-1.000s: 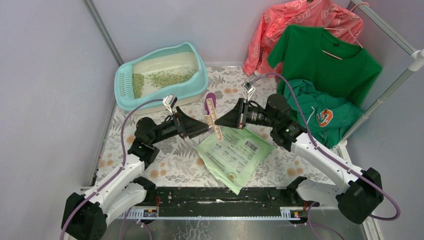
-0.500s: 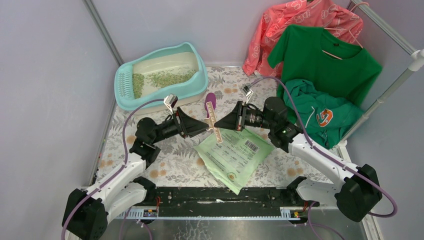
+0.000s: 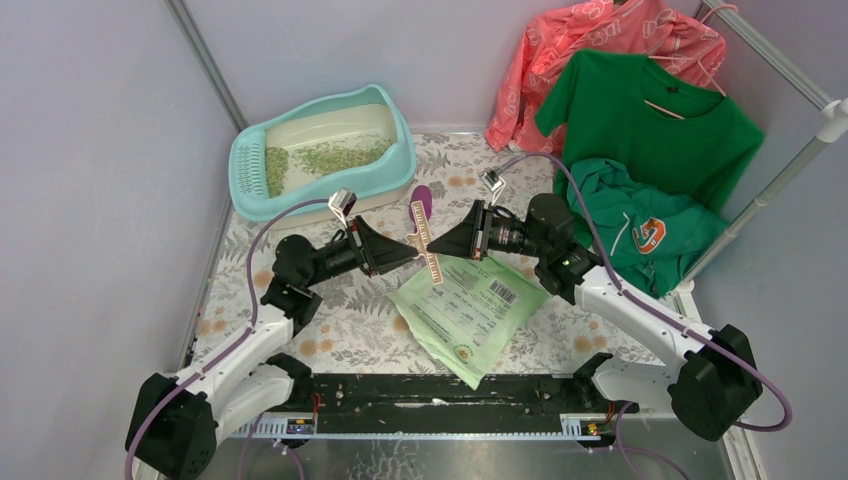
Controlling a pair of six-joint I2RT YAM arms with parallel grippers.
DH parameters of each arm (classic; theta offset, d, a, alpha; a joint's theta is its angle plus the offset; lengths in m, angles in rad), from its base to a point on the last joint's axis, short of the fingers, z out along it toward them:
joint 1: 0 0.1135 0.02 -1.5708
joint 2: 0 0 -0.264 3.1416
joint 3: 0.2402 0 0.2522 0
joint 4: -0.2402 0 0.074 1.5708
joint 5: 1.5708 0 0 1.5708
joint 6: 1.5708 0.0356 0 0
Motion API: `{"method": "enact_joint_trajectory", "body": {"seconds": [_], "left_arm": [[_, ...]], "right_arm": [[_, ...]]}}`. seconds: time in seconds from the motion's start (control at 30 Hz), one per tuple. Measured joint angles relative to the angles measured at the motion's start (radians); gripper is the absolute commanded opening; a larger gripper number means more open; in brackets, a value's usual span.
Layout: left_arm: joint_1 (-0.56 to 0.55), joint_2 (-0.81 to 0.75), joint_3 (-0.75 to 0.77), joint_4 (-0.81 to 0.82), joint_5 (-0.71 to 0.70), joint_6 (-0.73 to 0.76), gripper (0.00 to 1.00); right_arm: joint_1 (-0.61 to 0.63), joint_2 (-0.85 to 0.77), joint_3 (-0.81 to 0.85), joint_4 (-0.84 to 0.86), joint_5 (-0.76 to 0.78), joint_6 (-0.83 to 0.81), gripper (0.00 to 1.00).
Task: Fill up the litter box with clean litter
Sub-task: Pick up the clamp at the center of the board.
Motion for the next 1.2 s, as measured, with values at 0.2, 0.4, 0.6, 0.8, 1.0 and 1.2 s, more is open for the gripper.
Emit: {"method": "enact_joint_trajectory", "body": {"seconds": [0.2,0.4,0.6,0.8,1.0,1.2], "left_arm": [[0.000,0.007,0.000,0.002,0.000,-0.001,0.50],[0.000,0.013,0.000,0.001,0.000,0.000,0.45],[0.000,0.016,0.000,0.001,0.000,0.000,0.36],[0.000,0.034,0.000,0.002,0.001,0.004,0.13],[0.000,0.045,0.000,0.007,0.003,0.004,0.06],[0.000,0.045,0.000,0.009,0.003,0.004,0.31]], "right_arm": [[0.000,0.001,-0.005,0.005,0.000,0.004,0.00],[0.000,0.002,-0.012,0.007,0.000,0.004,0.00],[0.000,0.002,-0.021,0.014,-0.001,0.005,0.00],[-0.002,0.002,-0.040,0.035,0.001,0.015,0.00],[-0.005,0.002,-0.048,0.042,0.000,0.023,0.05],[-0.005,0.002,-0.048,0.042,0.000,0.023,0.01]]}}
